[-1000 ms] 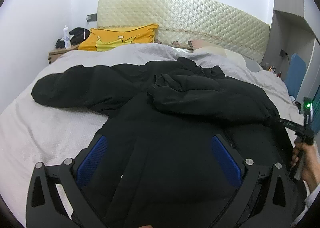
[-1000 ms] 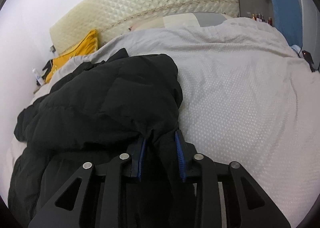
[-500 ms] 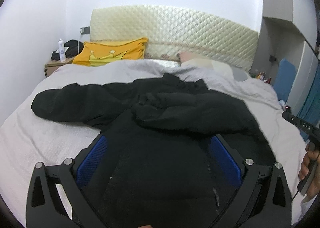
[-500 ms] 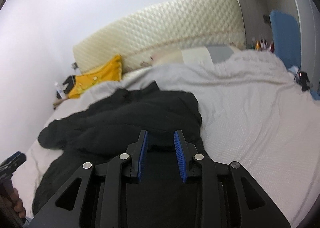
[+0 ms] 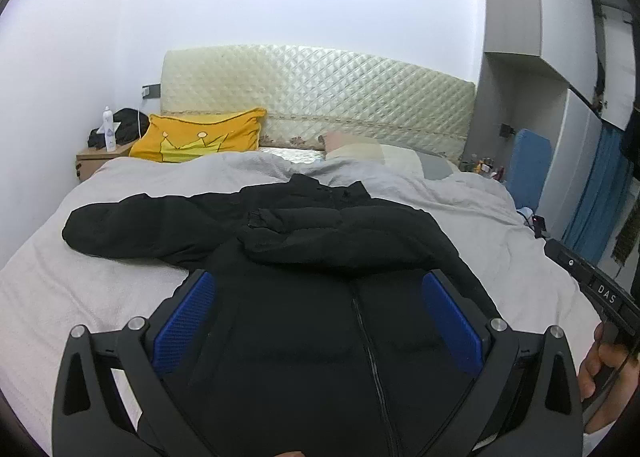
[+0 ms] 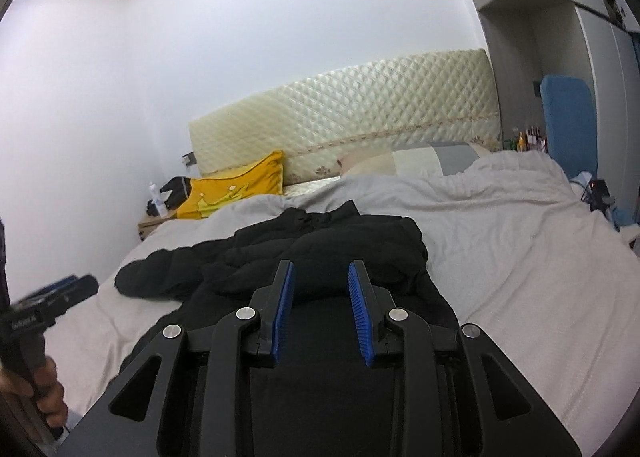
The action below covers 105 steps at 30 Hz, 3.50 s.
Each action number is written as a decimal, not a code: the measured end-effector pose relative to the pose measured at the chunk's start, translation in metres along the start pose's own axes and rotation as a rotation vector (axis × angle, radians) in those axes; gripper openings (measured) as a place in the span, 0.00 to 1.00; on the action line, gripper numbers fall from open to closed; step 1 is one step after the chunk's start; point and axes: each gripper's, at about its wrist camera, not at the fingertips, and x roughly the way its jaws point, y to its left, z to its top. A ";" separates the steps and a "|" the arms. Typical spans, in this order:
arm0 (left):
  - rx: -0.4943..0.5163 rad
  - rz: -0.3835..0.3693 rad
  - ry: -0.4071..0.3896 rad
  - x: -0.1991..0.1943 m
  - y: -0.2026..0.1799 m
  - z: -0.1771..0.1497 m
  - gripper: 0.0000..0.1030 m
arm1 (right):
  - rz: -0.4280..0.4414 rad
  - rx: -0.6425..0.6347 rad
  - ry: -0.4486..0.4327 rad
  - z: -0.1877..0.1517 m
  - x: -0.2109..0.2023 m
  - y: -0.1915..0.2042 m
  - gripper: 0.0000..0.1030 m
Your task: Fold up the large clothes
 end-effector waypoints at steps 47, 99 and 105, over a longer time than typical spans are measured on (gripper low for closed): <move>-0.114 0.223 0.186 0.137 0.263 0.074 1.00 | -0.057 0.006 0.010 -0.077 -0.022 0.008 0.66; -0.838 0.157 0.028 0.258 0.542 0.009 0.09 | -0.274 0.075 0.207 -0.065 0.104 0.060 1.00; -0.753 0.197 -0.005 0.220 0.515 0.053 0.07 | -0.240 0.070 0.171 -0.061 0.090 0.057 1.00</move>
